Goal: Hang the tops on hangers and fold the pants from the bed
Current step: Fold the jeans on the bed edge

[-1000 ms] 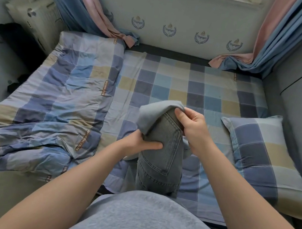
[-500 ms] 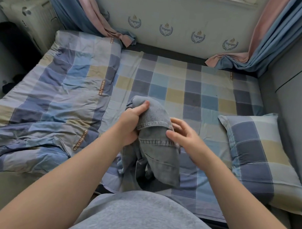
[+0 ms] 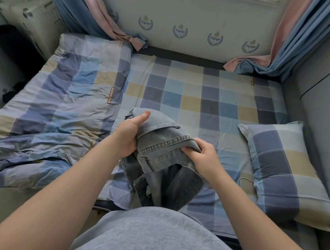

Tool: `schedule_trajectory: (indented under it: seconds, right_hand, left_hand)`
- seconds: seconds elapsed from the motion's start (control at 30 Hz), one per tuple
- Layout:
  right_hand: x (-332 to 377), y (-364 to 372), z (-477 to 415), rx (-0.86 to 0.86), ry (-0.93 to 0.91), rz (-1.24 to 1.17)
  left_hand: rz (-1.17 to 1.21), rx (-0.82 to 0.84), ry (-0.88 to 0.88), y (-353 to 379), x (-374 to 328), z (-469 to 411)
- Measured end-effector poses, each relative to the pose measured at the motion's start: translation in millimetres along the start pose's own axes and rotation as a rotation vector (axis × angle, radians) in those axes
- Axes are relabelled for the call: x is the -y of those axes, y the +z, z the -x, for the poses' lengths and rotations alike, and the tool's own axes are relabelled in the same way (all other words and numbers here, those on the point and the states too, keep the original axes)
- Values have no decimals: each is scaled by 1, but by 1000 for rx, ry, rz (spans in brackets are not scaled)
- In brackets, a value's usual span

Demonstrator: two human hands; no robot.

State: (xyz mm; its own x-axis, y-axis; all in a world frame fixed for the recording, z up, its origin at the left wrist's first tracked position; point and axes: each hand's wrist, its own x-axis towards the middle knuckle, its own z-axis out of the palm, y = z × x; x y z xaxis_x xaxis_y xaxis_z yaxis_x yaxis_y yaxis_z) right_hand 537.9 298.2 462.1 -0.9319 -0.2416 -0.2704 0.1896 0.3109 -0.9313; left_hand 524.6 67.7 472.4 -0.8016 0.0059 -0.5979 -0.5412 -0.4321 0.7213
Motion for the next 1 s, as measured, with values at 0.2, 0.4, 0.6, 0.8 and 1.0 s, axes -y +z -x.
schedule_trajectory:
  seconds: [0.2,0.4,0.6,0.8,1.0]
  right_hand:
    - [27,-5,-9,-112,166,-151]
    - [59,-7,-15,47,268,-233]
    - [54,-9,-9,132,323,-339]
    - [9,7,15,263,210,-248]
    - [-12,40,31,217,154,-96]
  left_hand:
    - [-787,-117,323,11,18,9]
    - [-1224,187,572,27,39,17]
    - [-1141,-23,666,21,46,16]
    - [-695,-222,442,29,22,11]
    - [-608,-50,231,44,16,12]
